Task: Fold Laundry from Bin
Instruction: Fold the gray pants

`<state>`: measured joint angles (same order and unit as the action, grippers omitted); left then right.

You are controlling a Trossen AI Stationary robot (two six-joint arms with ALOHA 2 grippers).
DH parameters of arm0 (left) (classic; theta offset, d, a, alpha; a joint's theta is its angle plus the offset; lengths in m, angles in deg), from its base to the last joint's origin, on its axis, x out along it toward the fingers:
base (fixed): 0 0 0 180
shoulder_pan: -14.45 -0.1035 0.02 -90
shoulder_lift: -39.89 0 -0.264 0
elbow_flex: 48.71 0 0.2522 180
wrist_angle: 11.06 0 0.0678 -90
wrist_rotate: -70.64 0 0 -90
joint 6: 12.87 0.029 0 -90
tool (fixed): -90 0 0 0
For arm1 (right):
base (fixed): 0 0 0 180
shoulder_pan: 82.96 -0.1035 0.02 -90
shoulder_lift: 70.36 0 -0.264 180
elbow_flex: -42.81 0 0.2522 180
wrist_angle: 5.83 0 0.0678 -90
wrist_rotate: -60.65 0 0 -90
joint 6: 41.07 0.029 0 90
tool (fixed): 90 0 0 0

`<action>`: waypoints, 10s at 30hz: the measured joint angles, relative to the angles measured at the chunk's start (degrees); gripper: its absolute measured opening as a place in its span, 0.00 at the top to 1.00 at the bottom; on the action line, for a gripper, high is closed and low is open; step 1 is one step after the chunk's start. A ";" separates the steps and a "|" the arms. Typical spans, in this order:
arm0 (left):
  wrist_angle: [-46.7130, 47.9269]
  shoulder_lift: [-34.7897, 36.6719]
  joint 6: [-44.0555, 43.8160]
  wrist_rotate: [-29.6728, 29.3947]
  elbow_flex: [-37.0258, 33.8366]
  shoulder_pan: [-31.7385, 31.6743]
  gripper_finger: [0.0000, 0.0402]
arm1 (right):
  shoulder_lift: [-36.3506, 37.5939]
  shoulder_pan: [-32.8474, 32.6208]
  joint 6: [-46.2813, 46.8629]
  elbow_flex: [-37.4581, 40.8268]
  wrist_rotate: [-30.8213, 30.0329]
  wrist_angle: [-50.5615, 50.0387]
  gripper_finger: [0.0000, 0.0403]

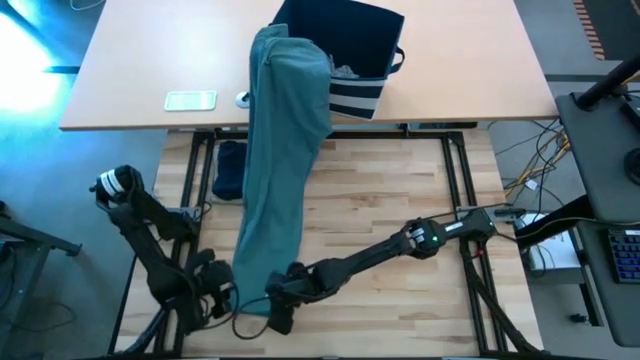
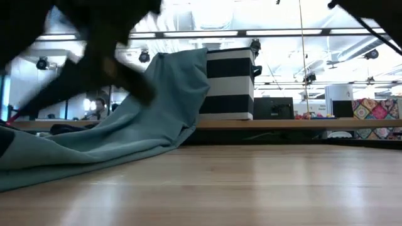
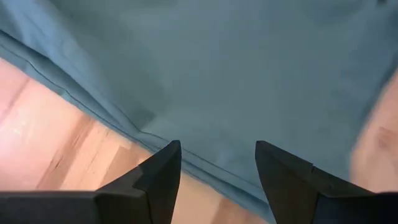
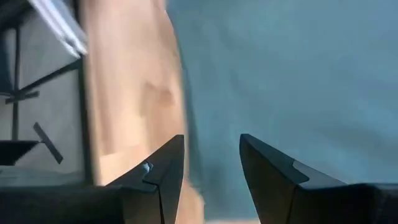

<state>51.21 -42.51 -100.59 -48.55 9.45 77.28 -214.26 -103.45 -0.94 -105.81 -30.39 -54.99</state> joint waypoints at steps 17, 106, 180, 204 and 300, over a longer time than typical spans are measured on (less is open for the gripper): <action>10.52 10.43 0.65 8.19 0.25 -3.45 0.53 | 3.74 2.10 -3.62 0.04 -1.36 0.85 0.63; 3.07 19.13 56.51 18.22 0.98 -59.45 0.65 | 39.17 30.47 -37.13 45.72 -15.64 17.67 0.79; 1.16 -33.78 10.04 11.39 29.69 -1.52 0.71 | 41.71 43.72 -5.84 16.30 -10.53 6.70 0.55; -3.32 -34.69 2.58 15.82 33.69 -0.68 0.71 | 37.19 61.68 -14.56 16.03 -6.99 23.60 0.55; -1.29 -32.46 -5.84 14.32 29.84 2.27 0.71 | 21.74 63.24 15.64 1.17 -12.10 33.05 0.70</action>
<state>49.92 -74.98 -106.43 -34.23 39.28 79.55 -192.52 -40.21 14.70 -104.64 -42.49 -21.95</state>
